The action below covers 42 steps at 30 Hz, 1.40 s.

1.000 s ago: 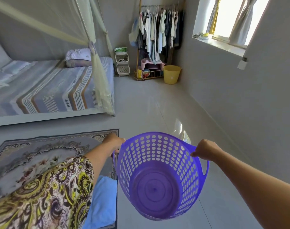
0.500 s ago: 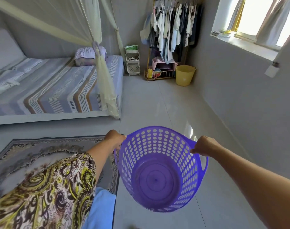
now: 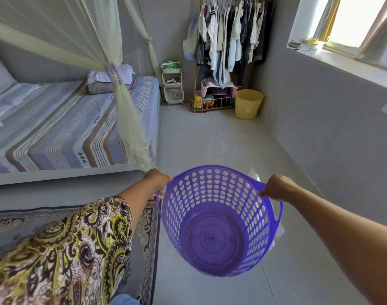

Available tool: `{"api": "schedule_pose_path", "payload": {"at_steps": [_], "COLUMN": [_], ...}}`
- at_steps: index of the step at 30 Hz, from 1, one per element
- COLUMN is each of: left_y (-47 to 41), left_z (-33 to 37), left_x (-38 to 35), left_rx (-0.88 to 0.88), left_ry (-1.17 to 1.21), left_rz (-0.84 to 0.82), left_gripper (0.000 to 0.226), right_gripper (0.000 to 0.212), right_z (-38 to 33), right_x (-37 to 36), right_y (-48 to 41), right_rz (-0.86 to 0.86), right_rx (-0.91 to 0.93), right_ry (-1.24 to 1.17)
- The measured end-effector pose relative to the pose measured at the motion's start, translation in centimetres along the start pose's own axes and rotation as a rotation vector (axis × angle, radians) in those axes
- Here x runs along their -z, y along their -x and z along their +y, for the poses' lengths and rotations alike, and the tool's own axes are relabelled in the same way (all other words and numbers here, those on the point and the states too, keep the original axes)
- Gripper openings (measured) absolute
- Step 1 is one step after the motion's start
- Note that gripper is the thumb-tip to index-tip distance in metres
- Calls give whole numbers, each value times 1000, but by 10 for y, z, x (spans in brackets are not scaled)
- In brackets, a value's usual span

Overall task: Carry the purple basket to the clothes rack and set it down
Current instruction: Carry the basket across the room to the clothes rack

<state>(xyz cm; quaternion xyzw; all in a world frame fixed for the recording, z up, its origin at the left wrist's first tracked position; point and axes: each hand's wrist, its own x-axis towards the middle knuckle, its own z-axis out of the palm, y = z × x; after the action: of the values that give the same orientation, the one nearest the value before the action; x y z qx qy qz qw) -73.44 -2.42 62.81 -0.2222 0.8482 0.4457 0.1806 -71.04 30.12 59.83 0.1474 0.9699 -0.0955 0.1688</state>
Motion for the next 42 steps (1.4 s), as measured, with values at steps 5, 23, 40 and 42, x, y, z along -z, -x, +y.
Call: {"api": "schedule_pose_path", "payload": {"at_steps": [5, 23, 40, 42], "left_y": [-71, -325, -604, -634], "left_z": [52, 261, 413, 431], "left_x": [-4, -26, 33, 41], "left_rx": [13, 93, 82, 74], "left_ry": [-34, 36, 45, 48], "left_rz": [3, 94, 57, 57], "left_gripper": [32, 27, 23, 23], "right_gripper": [60, 52, 50, 49], "right_z": [-19, -71, -195, -212], "right_x": [24, 159, 237, 248], "right_y": [-80, -416, -700, -727], "right_rz": [-35, -74, -103, -107], "right_rx": [13, 142, 63, 71], "right_ry": [9, 3, -72, -60]}}
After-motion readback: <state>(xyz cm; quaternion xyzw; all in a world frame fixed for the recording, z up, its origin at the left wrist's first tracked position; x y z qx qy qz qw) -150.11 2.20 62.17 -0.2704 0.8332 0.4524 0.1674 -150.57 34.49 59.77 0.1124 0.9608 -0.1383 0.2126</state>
